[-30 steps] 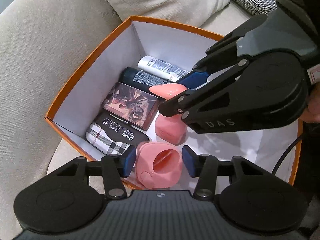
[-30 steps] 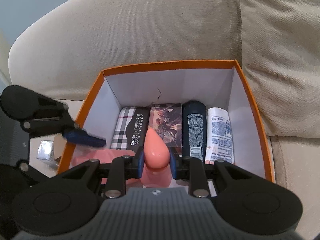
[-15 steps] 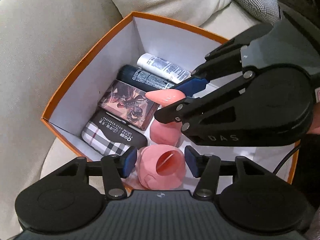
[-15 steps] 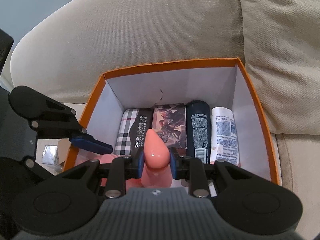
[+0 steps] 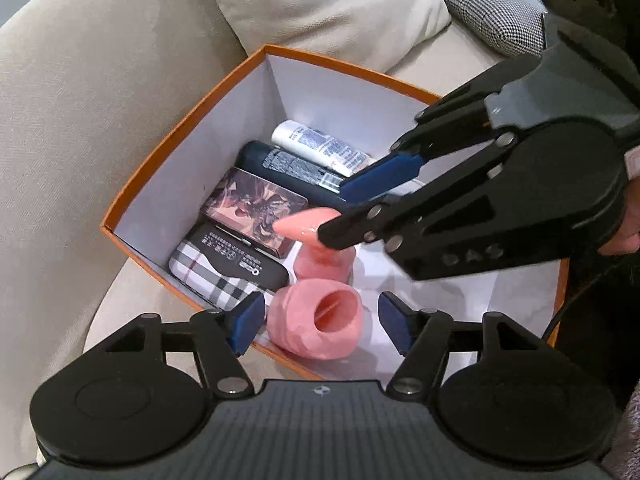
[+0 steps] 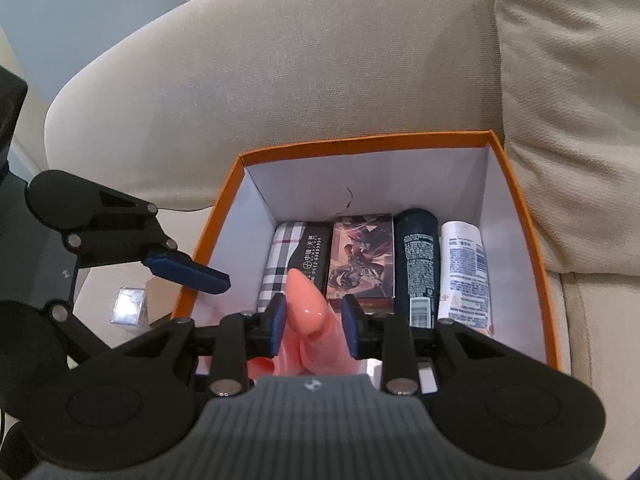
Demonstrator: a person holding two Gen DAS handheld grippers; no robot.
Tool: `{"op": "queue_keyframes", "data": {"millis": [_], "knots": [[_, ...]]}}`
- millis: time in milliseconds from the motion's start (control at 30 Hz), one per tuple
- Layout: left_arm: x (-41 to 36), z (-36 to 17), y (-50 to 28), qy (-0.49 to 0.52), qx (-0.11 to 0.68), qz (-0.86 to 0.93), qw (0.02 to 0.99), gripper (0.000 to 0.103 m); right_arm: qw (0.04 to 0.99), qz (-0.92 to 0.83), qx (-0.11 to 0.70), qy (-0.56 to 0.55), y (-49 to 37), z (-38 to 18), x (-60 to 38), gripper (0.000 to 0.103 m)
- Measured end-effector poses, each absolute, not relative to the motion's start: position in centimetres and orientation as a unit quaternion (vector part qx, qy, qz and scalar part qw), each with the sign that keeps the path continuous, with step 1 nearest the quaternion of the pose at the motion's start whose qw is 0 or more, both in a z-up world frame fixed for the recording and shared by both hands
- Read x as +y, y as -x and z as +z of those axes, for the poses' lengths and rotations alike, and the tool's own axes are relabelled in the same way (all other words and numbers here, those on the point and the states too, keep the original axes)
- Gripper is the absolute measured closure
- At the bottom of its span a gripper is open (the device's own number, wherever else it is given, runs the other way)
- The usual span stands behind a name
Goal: Organize rigid objects
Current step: 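Lower the pink cup and open the left gripper while the right releases the pump bottle, then withdraw both grippers from the box back toward the pile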
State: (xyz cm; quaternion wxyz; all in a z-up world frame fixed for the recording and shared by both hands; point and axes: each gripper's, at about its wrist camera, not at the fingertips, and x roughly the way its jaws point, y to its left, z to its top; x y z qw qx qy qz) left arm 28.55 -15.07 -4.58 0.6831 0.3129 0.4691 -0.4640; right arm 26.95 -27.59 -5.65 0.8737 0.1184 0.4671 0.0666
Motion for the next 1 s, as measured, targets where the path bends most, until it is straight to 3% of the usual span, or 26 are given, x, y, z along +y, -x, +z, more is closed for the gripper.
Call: {"op": "queue_keyframes", "data": {"millis": [267, 367, 700, 1000], "knots": [[-16.7, -7.0, -26.1, -0.405, 0.431, -0.448, 0.67, 0.023, 0.866, 0.038, 0.484, -0.12, -24.6, -6.1, -28.0, 0.071], [-16.9, -7.3, -26.4, -0.411, 0.431, -0.452, 0.664, 0.043, 0.865, 0.036, 0.484, -0.129, -23.9, -6.2, -28.3, 0.071], [-17.2, -6.5, -30.1, -0.347, 0.512, -0.486, 0.618, 0.044, 0.858, 0.038, 0.495, -0.135, -23.8, -7.2, -28.2, 0.071], [-17.5, -6.6, -29.3, -0.413, 0.457, -0.475, 0.629, 0.031, 0.855, 0.041, 0.5, -0.132, -24.2, -7.6, -27.9, 0.071]]}}
